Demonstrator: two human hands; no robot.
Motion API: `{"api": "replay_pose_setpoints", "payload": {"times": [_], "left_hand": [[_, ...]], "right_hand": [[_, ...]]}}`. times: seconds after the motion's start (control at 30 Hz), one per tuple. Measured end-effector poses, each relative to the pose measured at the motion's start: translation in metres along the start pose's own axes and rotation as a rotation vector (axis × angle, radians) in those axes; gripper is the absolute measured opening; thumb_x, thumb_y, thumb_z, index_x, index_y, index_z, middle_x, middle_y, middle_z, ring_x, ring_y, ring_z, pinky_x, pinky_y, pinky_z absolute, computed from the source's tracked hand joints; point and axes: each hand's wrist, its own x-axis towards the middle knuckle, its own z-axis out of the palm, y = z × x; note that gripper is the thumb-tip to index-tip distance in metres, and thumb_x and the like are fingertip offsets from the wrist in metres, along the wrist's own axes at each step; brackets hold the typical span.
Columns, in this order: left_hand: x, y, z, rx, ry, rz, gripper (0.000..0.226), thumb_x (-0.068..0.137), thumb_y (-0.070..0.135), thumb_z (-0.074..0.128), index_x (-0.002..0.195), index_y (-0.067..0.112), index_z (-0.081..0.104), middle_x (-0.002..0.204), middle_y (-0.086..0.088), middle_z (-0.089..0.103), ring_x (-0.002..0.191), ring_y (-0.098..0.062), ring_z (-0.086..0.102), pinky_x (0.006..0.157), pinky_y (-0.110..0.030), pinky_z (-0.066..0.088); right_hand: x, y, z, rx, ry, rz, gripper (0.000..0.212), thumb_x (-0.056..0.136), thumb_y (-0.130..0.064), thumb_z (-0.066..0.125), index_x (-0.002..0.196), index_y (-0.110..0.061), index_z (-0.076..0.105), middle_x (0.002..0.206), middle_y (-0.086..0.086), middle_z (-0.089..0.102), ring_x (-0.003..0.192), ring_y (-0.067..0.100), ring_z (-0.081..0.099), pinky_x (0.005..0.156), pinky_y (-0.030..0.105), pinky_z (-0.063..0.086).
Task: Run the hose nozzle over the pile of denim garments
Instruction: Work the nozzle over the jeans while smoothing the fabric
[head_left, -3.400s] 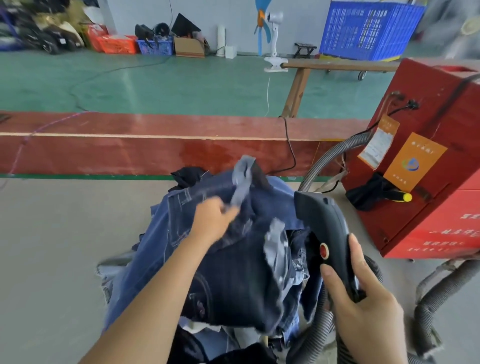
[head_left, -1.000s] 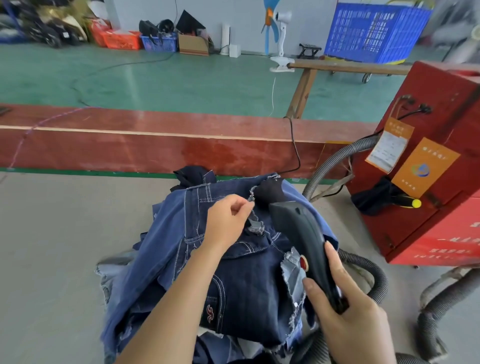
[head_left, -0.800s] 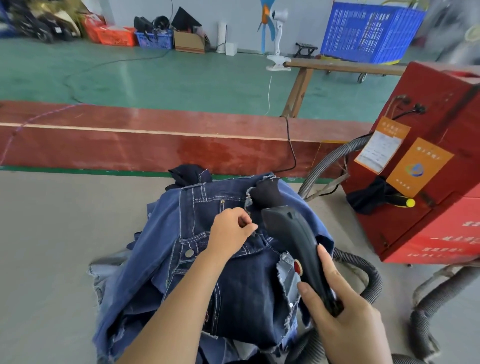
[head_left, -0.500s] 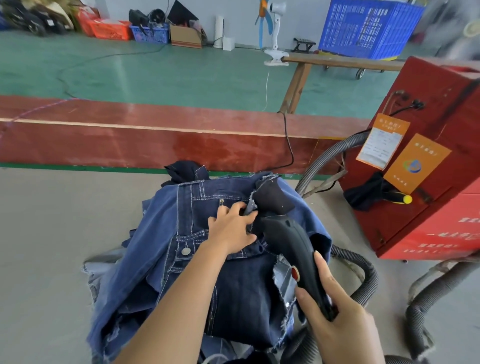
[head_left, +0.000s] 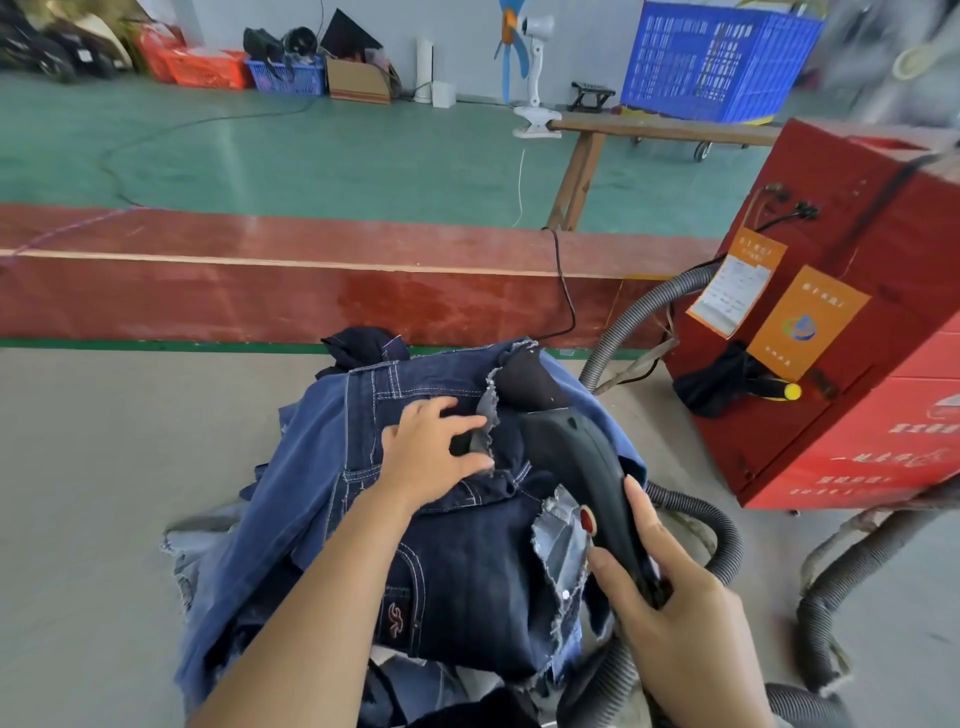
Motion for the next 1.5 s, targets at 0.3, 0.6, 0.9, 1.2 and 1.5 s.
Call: {"api": "replay_pose_setpoints", "payload": {"times": [0.3,0.6,0.9,1.2,1.5], "left_hand": [[0.005,-0.004,0.010,0.230,-0.255,-0.039,0.072,0.078,0.068,0.061,0.142,0.056,0.030,0.157,0.008,0.011,0.140,-0.025,0.008,0.109,-0.047,0.016],[0.008,-0.009,0.012,0.212,-0.243,-0.040,0.080,0.071,0.062,0.071,0.139,0.061,0.028,0.154,0.010,0.013,0.139,-0.024,0.009,0.108,-0.046,0.015],[0.007,-0.011,0.019,0.218,-0.247,-0.034,0.086,0.068,0.066,0.071,0.140,0.060,0.024,0.155,0.010,0.007,0.140,-0.027,0.005,0.109,-0.046,0.014],[0.007,-0.014,0.027,0.181,-0.142,-0.076,0.105,0.064,0.069,0.072,0.150,0.042,0.017,0.154,0.013,0.011,0.139,-0.023,0.011,0.108,-0.043,0.020],[0.008,-0.018,0.031,0.196,-0.135,-0.073,0.107,0.062,0.075,0.068,0.149,0.047,0.013,0.152,0.014,0.012,0.138,-0.022,0.012,0.108,-0.044,0.021]], "right_hand": [[-0.009,0.003,0.004,-0.090,-0.090,-0.033,0.067,0.078,-0.036,0.074,0.121,-0.069,0.035,0.106,-0.016,0.068,0.088,-0.002,0.064,0.072,0.000,0.039],[-0.004,0.005,0.025,-0.137,-0.161,-0.004,0.068,0.078,-0.045,0.071,0.118,-0.075,0.024,0.110,-0.028,0.059,0.106,0.000,0.060,0.078,0.007,0.041],[0.010,-0.007,0.042,-0.449,-0.179,-0.057,0.065,0.092,-0.059,0.044,0.134,-0.069,-0.005,0.095,-0.014,0.061,0.097,0.008,0.062,0.061,0.015,0.039],[0.044,-0.012,0.048,-0.305,-0.221,-0.055,0.061,0.093,-0.050,0.051,0.146,-0.053,0.021,0.095,-0.012,0.067,0.092,0.013,0.063,0.063,0.021,0.032],[0.015,-0.006,0.002,-0.135,-0.125,-0.028,0.060,0.078,-0.052,0.063,0.105,-0.082,0.019,0.086,-0.016,0.068,0.084,0.011,0.066,0.072,0.024,0.048]]}}
